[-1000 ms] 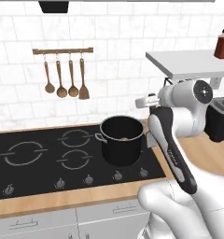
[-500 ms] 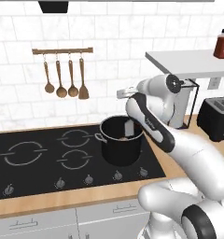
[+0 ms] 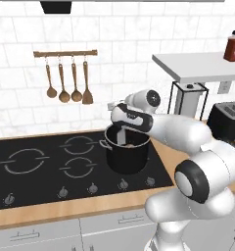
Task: Put the onion and lemon wedge in the pot. Retrieve the spatula and lightly stir the vegetables in the pot.
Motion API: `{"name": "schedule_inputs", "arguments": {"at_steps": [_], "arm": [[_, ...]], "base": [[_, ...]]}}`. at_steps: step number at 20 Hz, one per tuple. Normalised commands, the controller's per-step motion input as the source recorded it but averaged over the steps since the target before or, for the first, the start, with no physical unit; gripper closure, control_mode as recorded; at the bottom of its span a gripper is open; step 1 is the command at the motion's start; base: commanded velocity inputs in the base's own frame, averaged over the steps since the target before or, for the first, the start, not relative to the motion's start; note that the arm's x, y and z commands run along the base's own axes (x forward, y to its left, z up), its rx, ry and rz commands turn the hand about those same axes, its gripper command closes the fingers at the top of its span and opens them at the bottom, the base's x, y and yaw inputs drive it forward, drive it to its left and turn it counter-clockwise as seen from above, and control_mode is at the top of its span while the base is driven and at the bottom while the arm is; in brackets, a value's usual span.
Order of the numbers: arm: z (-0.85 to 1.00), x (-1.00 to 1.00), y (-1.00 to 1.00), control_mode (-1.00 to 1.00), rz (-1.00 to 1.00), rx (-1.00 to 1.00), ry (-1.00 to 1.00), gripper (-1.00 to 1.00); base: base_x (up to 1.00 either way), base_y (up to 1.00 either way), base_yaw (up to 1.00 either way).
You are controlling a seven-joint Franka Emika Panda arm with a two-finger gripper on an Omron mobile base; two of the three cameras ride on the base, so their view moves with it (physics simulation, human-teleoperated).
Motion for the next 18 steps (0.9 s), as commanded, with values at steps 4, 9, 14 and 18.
{"name": "schedule_inputs", "arguments": {"at_steps": [4, 9, 14, 18], "arm": [[-0.67, 0.8, 0.05, -1.0, 0.0, 0.0, 0.02, 1.0], [-0.56, 0.45, 0.0, -1.0, 0.0, -0.03, 0.0, 1.0], [-0.27, -0.02, -0.1, -1.0, 0.0, -0.07, 0.0, 1.0], [0.16, -0.7, -0.15, -1.0, 0.0, -0.02, -0.12, 1.0]], "base": [[0.0, 0.0, 0.0], [0.0, 0.0, 0.0], [0.0, 0.0, 0.0], [0.0, 0.0, 0.0]]}}
